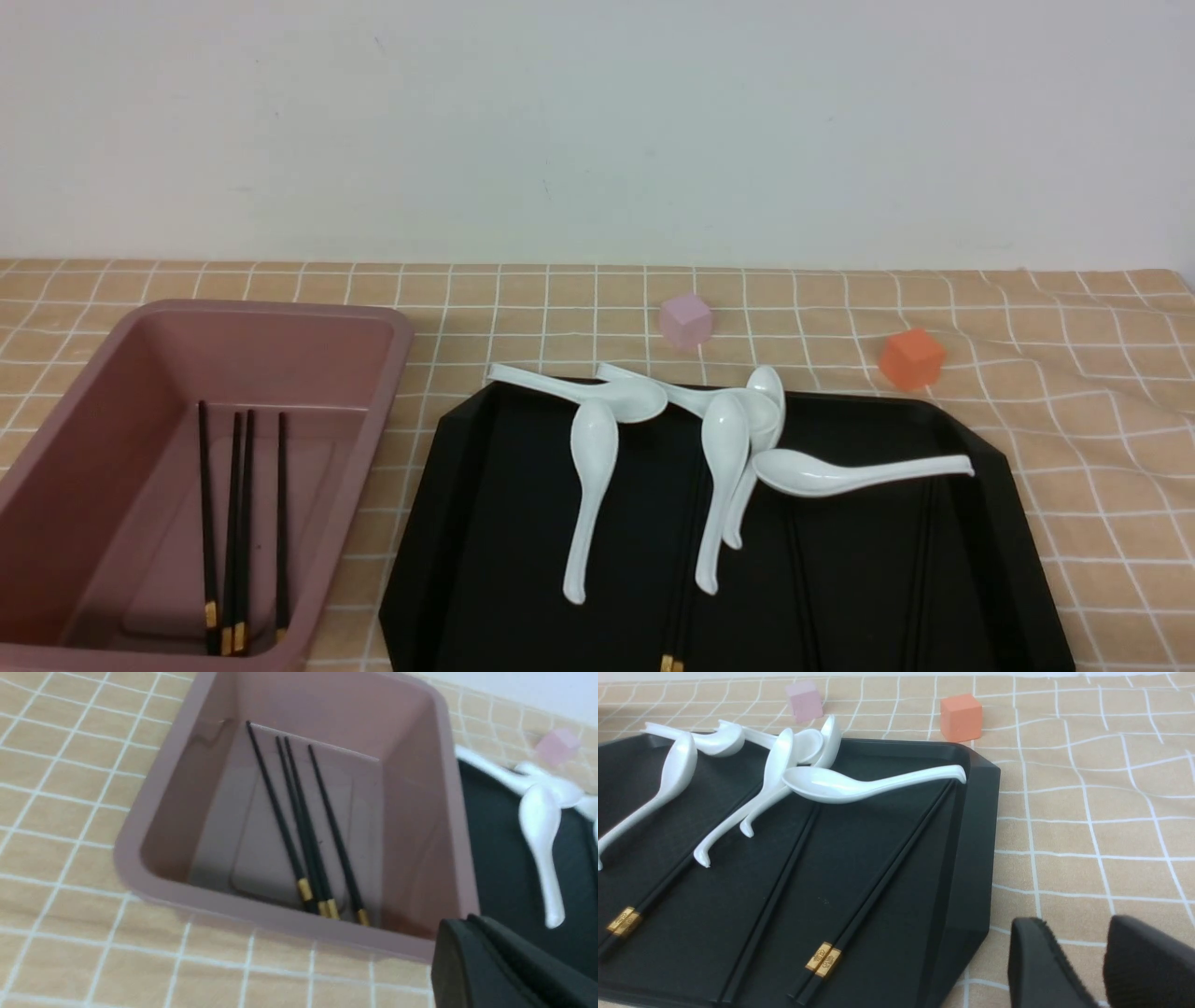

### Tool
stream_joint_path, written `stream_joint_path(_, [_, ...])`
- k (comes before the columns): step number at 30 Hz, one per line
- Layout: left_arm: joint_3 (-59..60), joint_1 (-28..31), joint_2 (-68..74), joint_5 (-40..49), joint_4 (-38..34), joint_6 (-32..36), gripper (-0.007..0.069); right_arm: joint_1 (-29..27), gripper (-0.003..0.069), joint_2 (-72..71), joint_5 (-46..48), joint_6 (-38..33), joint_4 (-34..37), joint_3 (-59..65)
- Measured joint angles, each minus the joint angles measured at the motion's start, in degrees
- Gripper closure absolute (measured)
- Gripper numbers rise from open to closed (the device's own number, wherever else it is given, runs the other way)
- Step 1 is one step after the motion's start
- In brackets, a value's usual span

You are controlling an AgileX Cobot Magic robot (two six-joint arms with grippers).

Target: On brown tablecloth take chopsticks from black tray and put them in box.

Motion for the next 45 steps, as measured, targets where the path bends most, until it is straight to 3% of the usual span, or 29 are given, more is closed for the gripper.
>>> stream_joint_path(7, [11.49, 0.0, -6.0, -18.93, -4.57, 6.92, 0.0634, 0.0, 0.0419, 0.0, 0.0, 0.0, 0.0, 0.0])
stream_joint_path(13, [19.57, 0.19, -9.85, -25.78, -7.4, 9.68, 0.0629, 0.0, 0.0419, 0.0, 0.0, 0.0, 0.0, 0.0])
stream_joint_path(22, [20.76, 6.7, -11.34, -22.91, -7.83, 9.77, 0.062, 0.0, 0.0419, 0.0, 0.0, 0.03, 0.0, 0.0])
stream_joint_path(29, [20.81, 6.76, -11.34, -14.59, -7.83, 9.77, 0.0617, 0.0, 0.0419, 0.0, 0.0, 0.03, 0.0, 0.0])
stream_joint_path(45, [20.81, 6.76, -11.34, -13.74, -7.77, 9.77, 0.06, 0.0, 0.0419, 0.0, 0.0, 0.03, -0.01, 0.0])
